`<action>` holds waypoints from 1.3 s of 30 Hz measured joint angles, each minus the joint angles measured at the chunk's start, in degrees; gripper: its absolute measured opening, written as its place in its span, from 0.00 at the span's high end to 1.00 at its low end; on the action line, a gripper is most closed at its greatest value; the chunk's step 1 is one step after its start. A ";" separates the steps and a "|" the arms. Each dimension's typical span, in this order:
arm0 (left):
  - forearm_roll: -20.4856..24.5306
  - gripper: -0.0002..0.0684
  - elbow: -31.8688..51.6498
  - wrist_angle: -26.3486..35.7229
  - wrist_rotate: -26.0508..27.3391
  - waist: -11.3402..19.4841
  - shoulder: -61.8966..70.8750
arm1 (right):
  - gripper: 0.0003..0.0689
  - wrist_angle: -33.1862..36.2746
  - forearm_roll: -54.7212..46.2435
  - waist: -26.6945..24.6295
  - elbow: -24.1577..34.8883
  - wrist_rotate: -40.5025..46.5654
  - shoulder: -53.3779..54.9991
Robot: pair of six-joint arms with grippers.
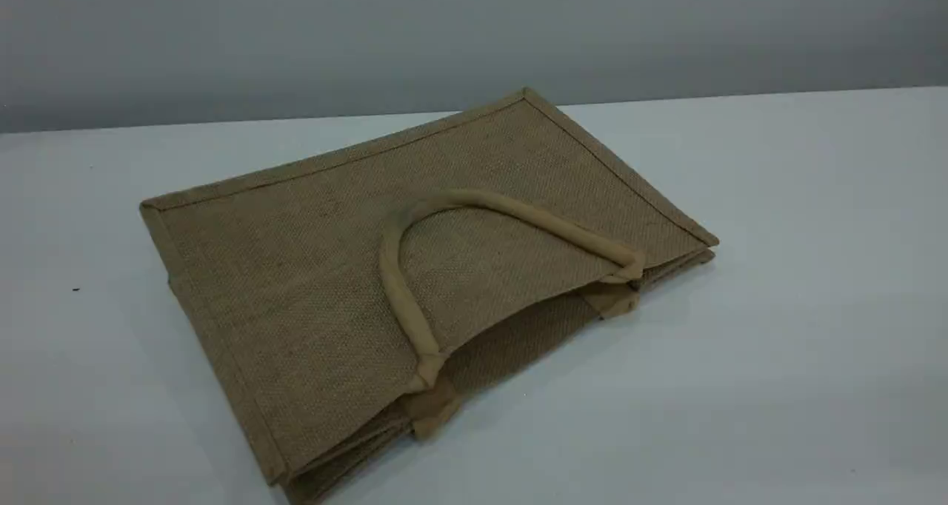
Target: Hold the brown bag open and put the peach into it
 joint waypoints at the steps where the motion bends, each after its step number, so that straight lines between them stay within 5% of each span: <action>1: -0.04 0.15 0.00 0.00 0.06 0.41 0.00 | 0.15 0.00 0.00 0.00 0.00 0.00 0.00; 15: -0.11 0.15 0.00 0.04 0.25 17.80 -0.21 | 0.15 0.11 0.06 -4.00 0.00 0.00 -11.24; 39: -0.11 0.15 0.00 0.04 0.20 17.71 -3.92 | 0.15 0.06 0.06 -4.00 0.00 0.00 -13.04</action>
